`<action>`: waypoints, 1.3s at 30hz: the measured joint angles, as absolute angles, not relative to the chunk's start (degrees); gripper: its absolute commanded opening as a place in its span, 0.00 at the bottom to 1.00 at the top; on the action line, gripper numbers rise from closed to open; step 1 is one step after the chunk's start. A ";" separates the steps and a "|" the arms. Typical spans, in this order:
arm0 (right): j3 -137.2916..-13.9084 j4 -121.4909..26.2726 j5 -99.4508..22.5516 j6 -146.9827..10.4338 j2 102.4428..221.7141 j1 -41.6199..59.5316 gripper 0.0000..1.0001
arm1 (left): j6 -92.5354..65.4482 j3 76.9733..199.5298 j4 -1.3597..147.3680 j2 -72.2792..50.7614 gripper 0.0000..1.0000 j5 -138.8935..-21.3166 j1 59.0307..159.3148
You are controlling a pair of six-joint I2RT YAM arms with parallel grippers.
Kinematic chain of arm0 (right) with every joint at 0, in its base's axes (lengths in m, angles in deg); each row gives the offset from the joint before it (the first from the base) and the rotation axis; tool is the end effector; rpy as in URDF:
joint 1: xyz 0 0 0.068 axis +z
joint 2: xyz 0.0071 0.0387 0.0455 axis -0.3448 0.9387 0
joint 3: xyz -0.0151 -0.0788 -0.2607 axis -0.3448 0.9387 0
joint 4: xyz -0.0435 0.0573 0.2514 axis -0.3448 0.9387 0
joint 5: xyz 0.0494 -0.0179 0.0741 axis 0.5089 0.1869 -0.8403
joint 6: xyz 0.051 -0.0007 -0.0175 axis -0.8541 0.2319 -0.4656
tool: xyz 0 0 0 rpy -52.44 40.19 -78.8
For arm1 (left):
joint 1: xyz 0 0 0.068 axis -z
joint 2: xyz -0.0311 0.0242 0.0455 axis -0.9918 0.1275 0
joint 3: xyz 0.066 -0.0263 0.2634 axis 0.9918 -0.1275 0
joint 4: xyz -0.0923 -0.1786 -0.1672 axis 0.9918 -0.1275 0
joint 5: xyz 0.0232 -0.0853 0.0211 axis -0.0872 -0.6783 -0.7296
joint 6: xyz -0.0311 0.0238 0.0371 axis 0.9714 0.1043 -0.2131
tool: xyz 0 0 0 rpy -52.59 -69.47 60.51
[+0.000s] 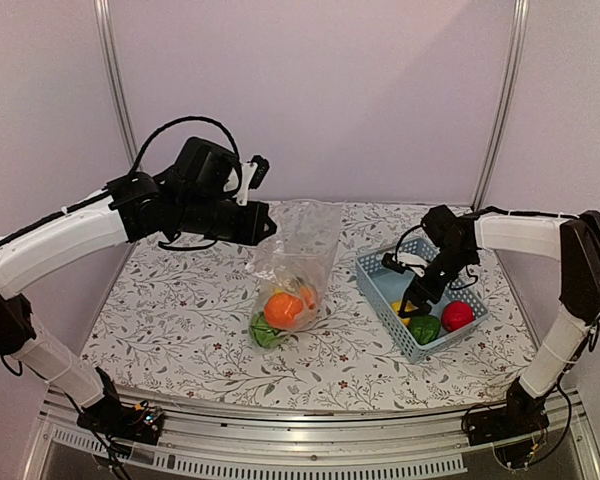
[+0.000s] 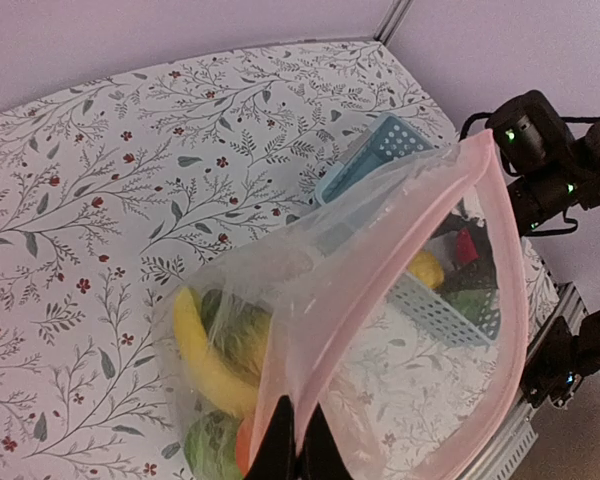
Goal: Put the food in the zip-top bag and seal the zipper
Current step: Pick up the fake fruit from the bin.
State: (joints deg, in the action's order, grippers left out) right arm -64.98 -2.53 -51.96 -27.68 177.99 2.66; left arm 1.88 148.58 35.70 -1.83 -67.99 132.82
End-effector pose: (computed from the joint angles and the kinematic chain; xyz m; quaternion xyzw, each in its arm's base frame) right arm 0.2850 0.1340 0.1920 -0.4808 0.8511 0.1715 0.1227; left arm 0.2122 -0.2504 0.3623 0.1647 0.8794 -0.2543 0.3672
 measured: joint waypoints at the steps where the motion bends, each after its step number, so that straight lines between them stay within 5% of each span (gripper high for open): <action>1: -65.13 -2.49 -52.28 -27.72 178.64 2.66 0.81 | 1.88 148.58 35.70 -1.83 0.00 -67.99 132.82; 14: -68.67 0.15 -53.70 -28.49 182.36 2.64 0.56 | 1.92 147.71 36.05 -2.27 0.00 -67.96 132.82; 39: -91.38 0.63 -55.61 -28.93 164.15 4.28 0.50 | 1.64 147.66 37.19 -2.11 0.00 -68.45 132.82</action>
State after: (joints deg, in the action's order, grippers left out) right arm -91.38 0.63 -55.61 -28.93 164.15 4.28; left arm 1.64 147.66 37.19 -2.11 -68.45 132.82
